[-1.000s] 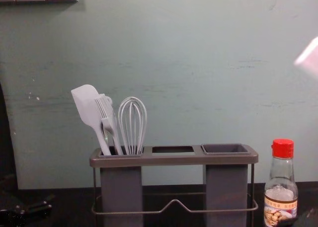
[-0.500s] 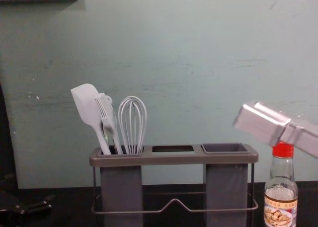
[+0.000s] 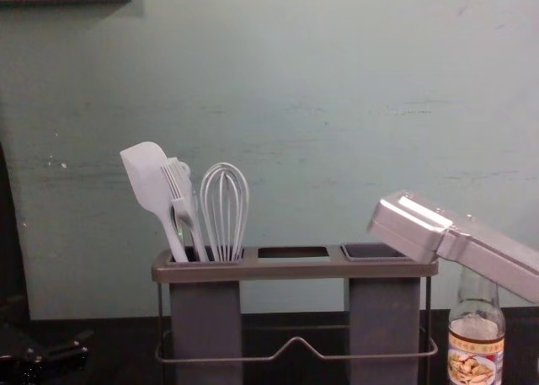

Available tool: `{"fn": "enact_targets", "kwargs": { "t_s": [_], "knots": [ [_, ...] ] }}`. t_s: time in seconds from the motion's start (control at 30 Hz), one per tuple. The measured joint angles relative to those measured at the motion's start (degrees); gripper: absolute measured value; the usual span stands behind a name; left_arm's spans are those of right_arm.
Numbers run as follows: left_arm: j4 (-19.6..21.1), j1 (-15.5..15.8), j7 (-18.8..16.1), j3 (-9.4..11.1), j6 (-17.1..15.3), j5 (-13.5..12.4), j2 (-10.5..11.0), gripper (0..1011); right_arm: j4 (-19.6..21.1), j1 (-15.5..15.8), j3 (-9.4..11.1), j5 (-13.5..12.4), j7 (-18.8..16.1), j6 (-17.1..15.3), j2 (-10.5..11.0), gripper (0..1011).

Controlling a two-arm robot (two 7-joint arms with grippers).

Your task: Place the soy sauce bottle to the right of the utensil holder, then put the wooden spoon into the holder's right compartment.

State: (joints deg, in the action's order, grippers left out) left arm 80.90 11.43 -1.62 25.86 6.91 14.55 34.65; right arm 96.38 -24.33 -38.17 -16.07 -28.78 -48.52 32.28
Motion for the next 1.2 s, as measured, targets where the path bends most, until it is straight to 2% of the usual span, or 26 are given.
{"fn": "enact_targets", "kwargs": {
  "t_s": [0.5,1.2],
  "knots": [
    [0.0,0.0,0.0,0.0,0.0,0.0,0.0,1005,-3.24,-1.47,-0.64,2.94,-0.64,0.11,-3.35,1004],
    [0.0,0.0,0.0,0.0,0.0,0.0,0.0,1005,-4.89,-0.85,0.18,5.87,-1.5,0.07,-5.4,1004]
  ]
}}
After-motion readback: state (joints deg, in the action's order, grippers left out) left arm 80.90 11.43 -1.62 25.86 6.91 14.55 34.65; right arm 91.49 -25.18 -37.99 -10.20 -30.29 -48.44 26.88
